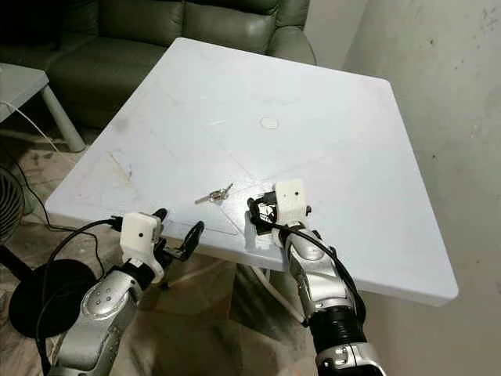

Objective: Hang keys on a hook

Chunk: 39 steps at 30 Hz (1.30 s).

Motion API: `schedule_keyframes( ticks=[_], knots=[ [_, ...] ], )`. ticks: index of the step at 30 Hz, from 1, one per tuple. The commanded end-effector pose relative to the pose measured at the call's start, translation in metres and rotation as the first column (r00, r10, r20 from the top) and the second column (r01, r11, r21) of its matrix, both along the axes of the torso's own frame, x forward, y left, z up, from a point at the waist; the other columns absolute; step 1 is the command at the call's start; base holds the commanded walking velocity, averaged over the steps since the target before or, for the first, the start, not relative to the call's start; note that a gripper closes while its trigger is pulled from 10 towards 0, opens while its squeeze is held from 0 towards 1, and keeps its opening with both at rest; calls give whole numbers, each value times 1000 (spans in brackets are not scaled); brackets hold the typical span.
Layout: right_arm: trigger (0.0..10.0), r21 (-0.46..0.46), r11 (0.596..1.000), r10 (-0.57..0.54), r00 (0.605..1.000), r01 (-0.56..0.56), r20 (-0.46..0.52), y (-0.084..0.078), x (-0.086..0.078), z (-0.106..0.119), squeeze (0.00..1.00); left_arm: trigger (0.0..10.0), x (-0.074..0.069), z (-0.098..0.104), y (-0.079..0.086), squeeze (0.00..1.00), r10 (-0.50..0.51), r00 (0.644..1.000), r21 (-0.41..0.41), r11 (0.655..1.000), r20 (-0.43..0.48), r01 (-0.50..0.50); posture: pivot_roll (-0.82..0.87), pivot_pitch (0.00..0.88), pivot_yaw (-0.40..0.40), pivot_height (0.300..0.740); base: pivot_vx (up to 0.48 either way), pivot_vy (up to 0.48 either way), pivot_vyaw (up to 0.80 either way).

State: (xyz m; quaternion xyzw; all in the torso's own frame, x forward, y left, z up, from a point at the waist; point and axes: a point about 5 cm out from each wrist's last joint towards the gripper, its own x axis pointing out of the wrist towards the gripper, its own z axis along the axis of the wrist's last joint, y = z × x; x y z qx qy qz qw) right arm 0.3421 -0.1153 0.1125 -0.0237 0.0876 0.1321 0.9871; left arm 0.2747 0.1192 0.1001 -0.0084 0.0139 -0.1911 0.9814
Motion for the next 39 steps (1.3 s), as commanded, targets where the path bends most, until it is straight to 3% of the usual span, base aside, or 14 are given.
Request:
schedule_keyframes(
  ticks=[1,2,39],
  knots=[
    [627,-6,1000,-25,1000,25,-11,-3,1,-1,0,10000,-3,2,-1,0,1,1000,6,1000,3,-1,123,169,-112,740,0,0,0],
    [0,-4,1000,-26,1000,26,-14,-3,1,-1,0,10000,-3,2,-1,0,1,1000,6,1000,3,-1,123,169,-112,740,0,0,0],
    [0,12,998,-62,998,62,-13,-11,4,-1,0,10000,0,4,2,0,34,999,20,999,9,-34,124,173,-112,740,0,0,0]
  ],
)
